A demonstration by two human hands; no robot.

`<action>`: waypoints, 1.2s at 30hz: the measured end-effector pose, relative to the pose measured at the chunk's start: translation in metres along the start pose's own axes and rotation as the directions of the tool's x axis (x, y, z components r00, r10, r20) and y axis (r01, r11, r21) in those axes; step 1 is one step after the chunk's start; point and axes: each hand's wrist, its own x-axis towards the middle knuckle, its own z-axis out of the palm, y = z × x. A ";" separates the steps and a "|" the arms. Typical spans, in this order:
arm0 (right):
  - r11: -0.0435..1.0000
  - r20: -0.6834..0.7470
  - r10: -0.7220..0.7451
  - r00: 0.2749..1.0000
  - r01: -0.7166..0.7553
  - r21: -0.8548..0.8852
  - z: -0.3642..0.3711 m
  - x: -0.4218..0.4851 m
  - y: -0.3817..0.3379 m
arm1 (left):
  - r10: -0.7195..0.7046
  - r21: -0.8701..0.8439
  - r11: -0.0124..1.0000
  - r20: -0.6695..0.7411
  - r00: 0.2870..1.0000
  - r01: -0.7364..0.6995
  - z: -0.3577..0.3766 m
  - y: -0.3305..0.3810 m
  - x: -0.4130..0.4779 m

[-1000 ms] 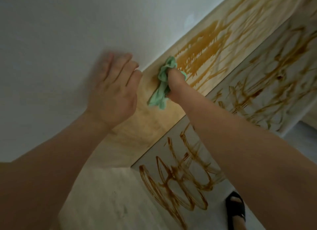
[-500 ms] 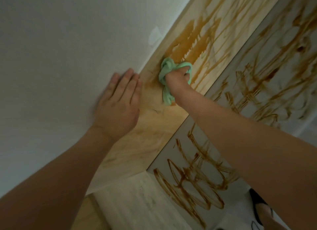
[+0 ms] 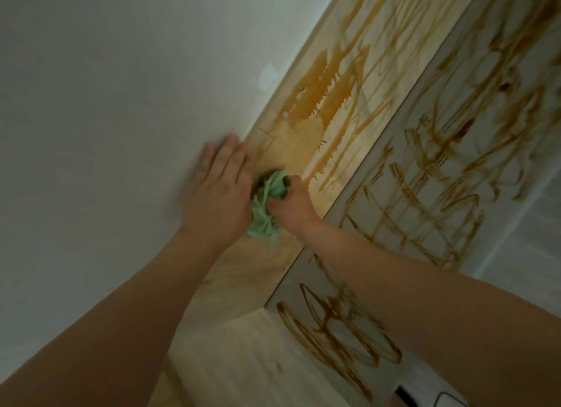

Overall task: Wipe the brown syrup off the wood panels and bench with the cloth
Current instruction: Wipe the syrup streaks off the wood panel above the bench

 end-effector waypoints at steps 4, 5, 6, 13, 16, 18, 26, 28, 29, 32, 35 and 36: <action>0.946 -0.010 0.012 1.000 -0.015 -0.325 -0.041 -0.027 0.000 | -0.171 -0.445 0.883 -0.011 0.985 0.148 -0.006 0.042 -0.029; 0.922 0.001 0.037 0.999 -0.034 -0.386 -0.046 -0.035 -0.002 | -0.277 -0.584 0.766 0.077 0.958 0.269 -0.008 0.054 -0.033; 0.903 0.024 0.057 0.998 -0.041 -0.429 -0.051 -0.044 -0.001 | -0.377 -0.696 0.582 0.227 0.898 0.420 -0.012 0.067 -0.037; 0.993 0.322 0.042 0.946 -0.075 0.092 -0.055 -0.094 0.012 | -0.297 -0.549 -0.615 0.826 0.479 0.566 0.022 0.099 -0.055; 0.972 0.113 -0.071 0.991 0.094 -0.214 -0.047 -0.095 0.022 | -0.416 -0.604 -0.634 0.793 0.445 0.484 0.026 0.091 -0.071; 0.942 0.203 -0.118 0.972 0.174 -0.288 -0.034 -0.101 0.027 | -0.322 -0.516 -0.766 0.823 0.467 0.383 0.022 0.085 -0.073; 0.991 0.265 -0.131 0.955 0.129 0.023 0.003 -0.116 0.040 | -0.126 -0.270 -0.918 0.892 0.433 0.290 0.019 0.071 -0.068; 0.986 0.327 -0.166 0.930 0.159 0.048 0.009 -0.119 0.041 | -0.254 -0.376 -0.874 0.893 0.372 0.307 0.026 0.063 -0.068; 0.982 0.309 -0.187 0.933 0.178 0.056 0.013 -0.116 0.041 | -0.295 -0.418 -0.850 0.882 0.368 0.322 0.025 0.061 -0.065; 0.977 0.090 -0.211 0.973 0.210 0.025 0.022 -0.086 0.028 | -0.250 -0.443 -0.807 0.855 0.454 0.390 0.013 0.061 -0.054; 0.942 -0.217 -0.334 0.917 0.319 -0.101 0.021 -0.038 0.005 | -0.305 -0.580 -0.675 0.782 0.544 0.456 0.002 0.048 -0.044; 0.938 -0.337 -0.345 0.876 0.329 -0.107 0.017 -0.022 -0.004 | -0.371 -0.652 -0.541 0.752 0.545 0.531 0.000 0.042 -0.043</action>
